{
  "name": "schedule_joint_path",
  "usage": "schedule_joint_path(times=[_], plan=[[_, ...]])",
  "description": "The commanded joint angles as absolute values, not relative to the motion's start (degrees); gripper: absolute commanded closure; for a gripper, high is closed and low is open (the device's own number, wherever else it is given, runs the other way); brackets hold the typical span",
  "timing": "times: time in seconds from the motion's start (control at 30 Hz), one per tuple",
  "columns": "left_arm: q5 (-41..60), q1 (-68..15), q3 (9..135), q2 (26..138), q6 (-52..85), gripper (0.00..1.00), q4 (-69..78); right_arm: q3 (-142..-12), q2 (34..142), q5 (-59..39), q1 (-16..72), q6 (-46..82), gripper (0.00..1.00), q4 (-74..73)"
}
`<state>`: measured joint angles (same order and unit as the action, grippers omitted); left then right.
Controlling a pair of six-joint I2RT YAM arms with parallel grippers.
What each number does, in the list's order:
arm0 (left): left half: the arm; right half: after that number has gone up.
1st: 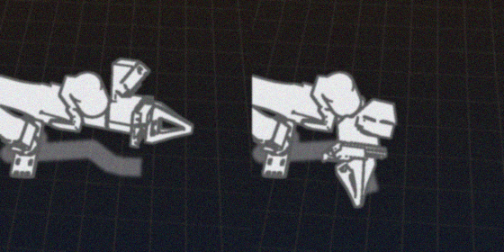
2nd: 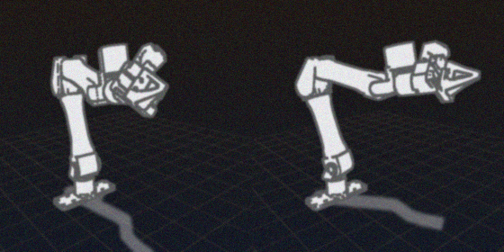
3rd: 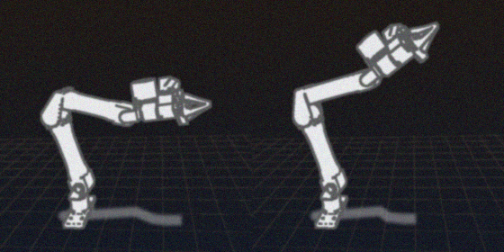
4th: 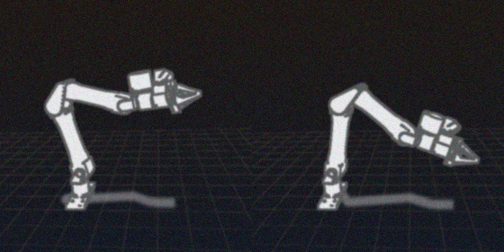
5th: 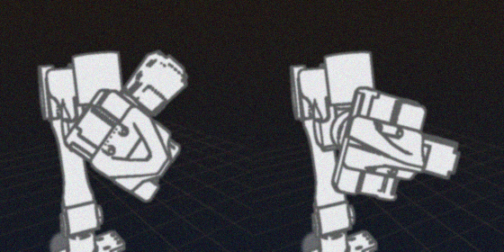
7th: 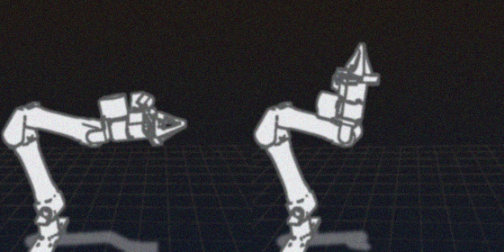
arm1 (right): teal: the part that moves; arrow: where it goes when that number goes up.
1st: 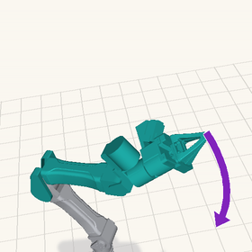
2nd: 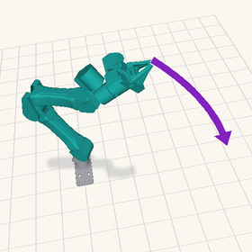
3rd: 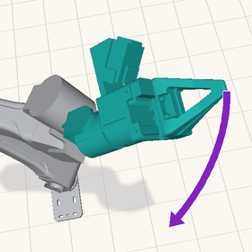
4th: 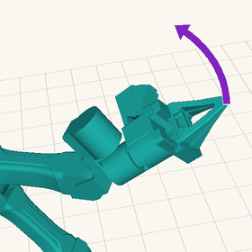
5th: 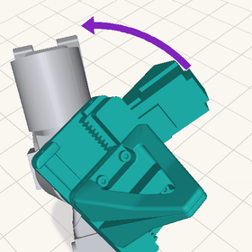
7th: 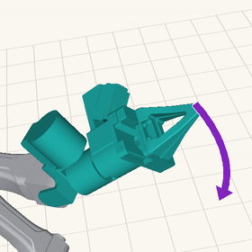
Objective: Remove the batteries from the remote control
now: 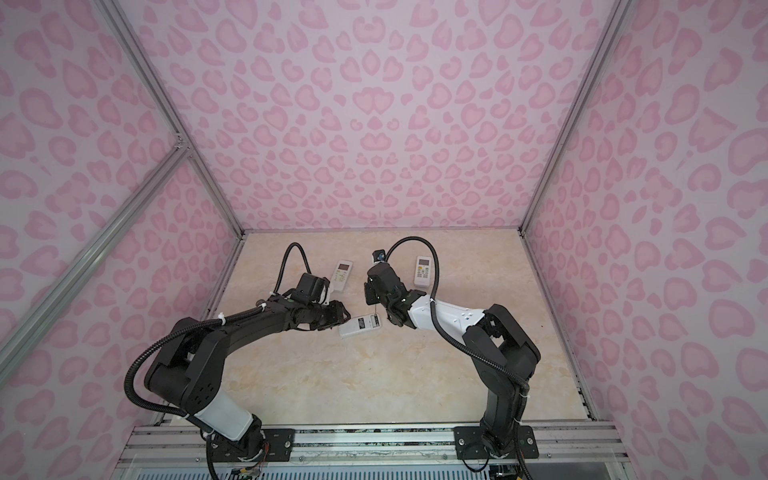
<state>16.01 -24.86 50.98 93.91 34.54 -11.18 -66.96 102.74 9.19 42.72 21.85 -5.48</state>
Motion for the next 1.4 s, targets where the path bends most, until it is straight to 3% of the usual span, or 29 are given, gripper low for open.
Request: schedule_joint_path(times=[0.0, 0.67, 1.37], plan=[[17.3, -24.8, 50.1, 94.0, 35.6, 0.48, -7.5, -66.3, 103.1, 11.5, 43.3, 21.4, 1.00, -8.2], [18.3, -24.4, 47.8, 95.0, 37.0, 0.49, -6.2, -63.8, 104.0, 12.7, 44.0, 22.2, 1.00, -7.8], [19.5, -25.0, 40.1, 91.5, 42.3, 0.61, -1.7, -59.7, 104.5, 8.5, 41.3, 32.1, 1.00, -15.1]])
